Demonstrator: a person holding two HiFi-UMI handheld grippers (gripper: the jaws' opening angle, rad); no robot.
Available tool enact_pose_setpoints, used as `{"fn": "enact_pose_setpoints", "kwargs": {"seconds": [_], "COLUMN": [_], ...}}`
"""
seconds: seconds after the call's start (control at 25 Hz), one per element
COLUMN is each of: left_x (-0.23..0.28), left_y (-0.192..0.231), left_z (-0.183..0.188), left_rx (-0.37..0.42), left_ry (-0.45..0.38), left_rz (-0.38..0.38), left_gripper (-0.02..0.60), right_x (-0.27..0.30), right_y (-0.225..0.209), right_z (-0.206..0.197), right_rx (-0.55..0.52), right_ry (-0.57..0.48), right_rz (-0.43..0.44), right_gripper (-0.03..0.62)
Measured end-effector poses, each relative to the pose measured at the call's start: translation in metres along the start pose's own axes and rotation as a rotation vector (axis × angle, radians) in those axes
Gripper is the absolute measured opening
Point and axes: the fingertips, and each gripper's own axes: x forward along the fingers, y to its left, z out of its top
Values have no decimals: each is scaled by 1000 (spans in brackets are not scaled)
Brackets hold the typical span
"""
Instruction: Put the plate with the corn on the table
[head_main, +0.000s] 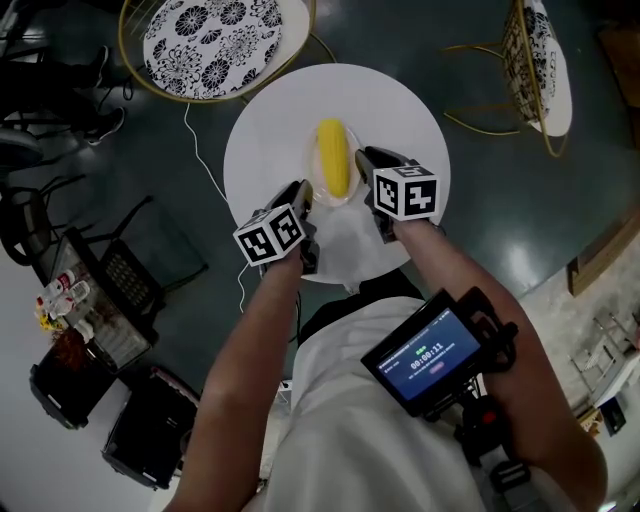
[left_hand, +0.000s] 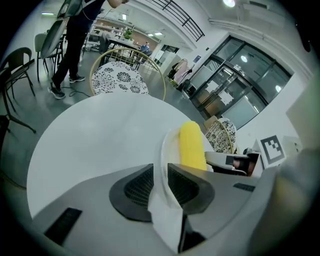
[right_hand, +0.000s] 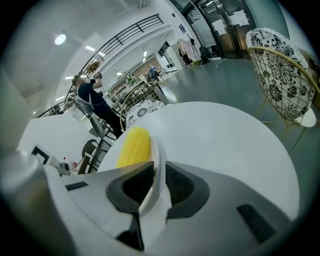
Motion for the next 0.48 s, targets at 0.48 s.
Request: {"fn": "enact_pose_setpoints", "kwargs": {"seconds": [0.48], "left_x": [-22], "left_y": [-18], "left_z": [7], "left_rx": [99], "left_ry": [-67], "left_rz": [-19], "left_gripper": [14], "right_x": [-25], "right_y": [-5], "right_z": [-7], "right_rx": [-28], "right_ry": [-10], "right_rz": [-17], "right_gripper": [8]}}
